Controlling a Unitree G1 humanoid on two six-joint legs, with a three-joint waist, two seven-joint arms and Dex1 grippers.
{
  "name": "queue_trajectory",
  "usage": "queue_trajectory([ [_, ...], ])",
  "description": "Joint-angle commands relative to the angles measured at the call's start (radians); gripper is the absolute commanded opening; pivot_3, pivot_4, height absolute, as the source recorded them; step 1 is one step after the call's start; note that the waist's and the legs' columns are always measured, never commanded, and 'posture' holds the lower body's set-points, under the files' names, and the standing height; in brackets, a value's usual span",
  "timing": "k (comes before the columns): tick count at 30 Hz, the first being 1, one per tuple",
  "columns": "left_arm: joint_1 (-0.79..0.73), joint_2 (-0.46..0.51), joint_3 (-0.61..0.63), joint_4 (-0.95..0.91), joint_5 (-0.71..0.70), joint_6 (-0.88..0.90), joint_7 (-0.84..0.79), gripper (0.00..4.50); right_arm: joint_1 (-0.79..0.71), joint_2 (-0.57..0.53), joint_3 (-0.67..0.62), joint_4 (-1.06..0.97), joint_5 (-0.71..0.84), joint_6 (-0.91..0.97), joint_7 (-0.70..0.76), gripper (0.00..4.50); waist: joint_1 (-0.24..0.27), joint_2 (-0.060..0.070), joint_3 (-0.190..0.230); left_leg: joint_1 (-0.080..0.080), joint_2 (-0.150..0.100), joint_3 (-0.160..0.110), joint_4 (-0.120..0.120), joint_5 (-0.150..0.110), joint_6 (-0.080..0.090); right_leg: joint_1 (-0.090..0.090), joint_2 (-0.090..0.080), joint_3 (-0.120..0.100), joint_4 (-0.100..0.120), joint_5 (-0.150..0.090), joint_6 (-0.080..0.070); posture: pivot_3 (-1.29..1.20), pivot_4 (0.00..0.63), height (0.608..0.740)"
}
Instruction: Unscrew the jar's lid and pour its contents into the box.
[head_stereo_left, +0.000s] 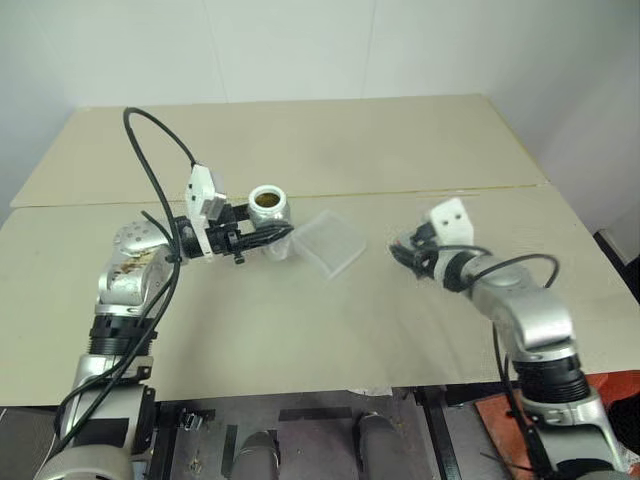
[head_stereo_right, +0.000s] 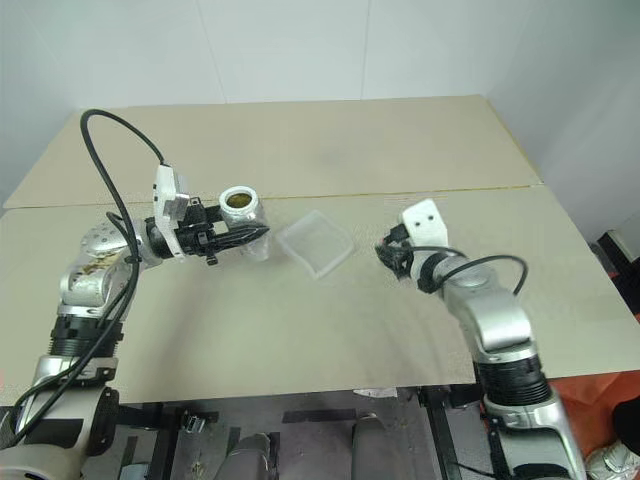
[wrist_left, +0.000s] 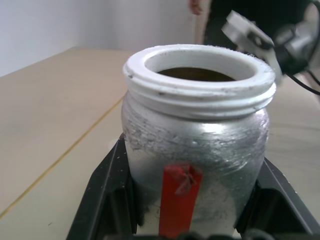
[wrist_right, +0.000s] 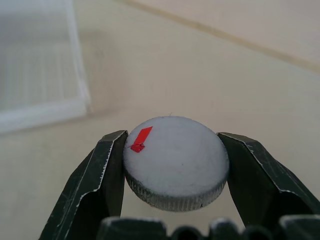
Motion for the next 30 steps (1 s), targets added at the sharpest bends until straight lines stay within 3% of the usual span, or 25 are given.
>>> queue_trajectory([
  [1, -0.009, -0.010, 0.011, -0.024, 0.035, -0.031, 0.075, 1.92, 0.005, 0.013, 0.012, 0.018, -0.053, -0.002, -0.035, 3.47, 0.000, 0.000, 0.000, 0.000, 0.000, 0.000, 0.000, 0.000, 0.000, 0.000, 0.000, 0.000, 0.000, 0.000, 0.000, 0.00, 0.150, 0.740],
  [4, -0.035, -0.025, 0.011, -0.007, 0.068, -0.051, 0.132, 1.92, 0.004, -0.009, -0.003, -0.028, -0.049, 0.042, -0.011, 4.33, 0.002, 0.000, 0.000, 0.000, 0.000, 0.000, 0.000, 0.000, 0.000, 0.000, 0.000, 0.000, 0.000, 0.000, 0.000, 0.00, 0.150, 0.740],
  [8, -0.104, -0.069, -0.014, 0.050, 0.202, -0.150, 0.305, 1.92, -0.018, -0.099, -0.078, -0.194, 0.069, 0.154, 0.120, 4.45, 0.017, 0.000, 0.000, 0.000, 0.000, 0.000, 0.000, 0.000, 0.000, 0.000, 0.000, 0.000, 0.000, 0.000, 0.000, 0.00, 0.150, 0.740],
  [13, -0.232, -0.042, -0.225, 0.341, 0.688, -0.627, 0.702, 1.92, -0.122, -0.128, -0.199, -0.297, 0.285, 0.367, 0.241, 4.45, 0.026, 0.000, 0.000, 0.001, 0.000, 0.000, 0.000, 0.000, 0.000, 0.002, 0.000, 0.000, -0.001, 0.000, 0.000, 0.00, 0.150, 0.740],
  [16, -0.361, -0.020, -0.396, 0.526, 0.984, -0.810, 0.998, 1.92, -0.189, -0.143, -0.193, -0.303, 0.363, 0.440, 0.292, 4.45, 0.030, 0.000, 0.000, 0.001, -0.001, 0.000, 0.000, 0.000, 0.000, 0.001, 0.000, 0.000, -0.002, 0.000, 0.000, 0.00, 0.150, 0.740],
  [18, -0.480, -0.003, -0.582, 0.640, 1.262, -0.836, 1.276, 1.92, -0.215, -0.165, -0.165, -0.300, 0.385, 0.442, 0.326, 4.45, 0.039, -0.001, 0.001, -0.001, -0.001, 0.000, 0.000, 0.000, 0.000, 0.000, 0.000, 0.000, -0.002, 0.001, 0.001, 0.00, 0.150, 0.740],
  [21, -0.612, -0.028, -0.787, 0.779, 1.510, -0.810, 1.551, 1.92, -0.244, -0.183, -0.139, -0.291, 0.402, 0.437, 0.349, 4.45, 0.052, -0.001, 0.001, -0.003, -0.002, 0.000, 0.001, 0.000, 0.000, 0.000, -0.001, 0.000, -0.002, 0.002, 0.003, 0.00, 0.150, 0.740],
  [25, -0.711, -0.083, -0.976, 0.909, 1.697, -0.796, 1.763, 1.92, -0.277, -0.197, -0.114, -0.283, 0.415, 0.430, 0.364, 4.45, 0.056, -0.001, 0.001, -0.005, -0.003, 0.000, 0.000, 0.000, 0.000, -0.001, -0.002, 0.000, -0.001, 0.002, 0.004, 0.00, 0.150, 0.740],
  [30, -0.780, -0.168, -1.134, 1.020, 1.836, -0.708, 1.861, 1.92, -0.292, -0.192, -0.119, -0.277, 0.428, 0.428, 0.367, 4.45, 0.055, -0.001, 0.001, -0.009, -0.003, 0.000, 0.001, 0.000, -0.001, -0.004, -0.002, -0.001, 0.000, 0.002, 0.004, 0.00, 0.150, 0.740],
])
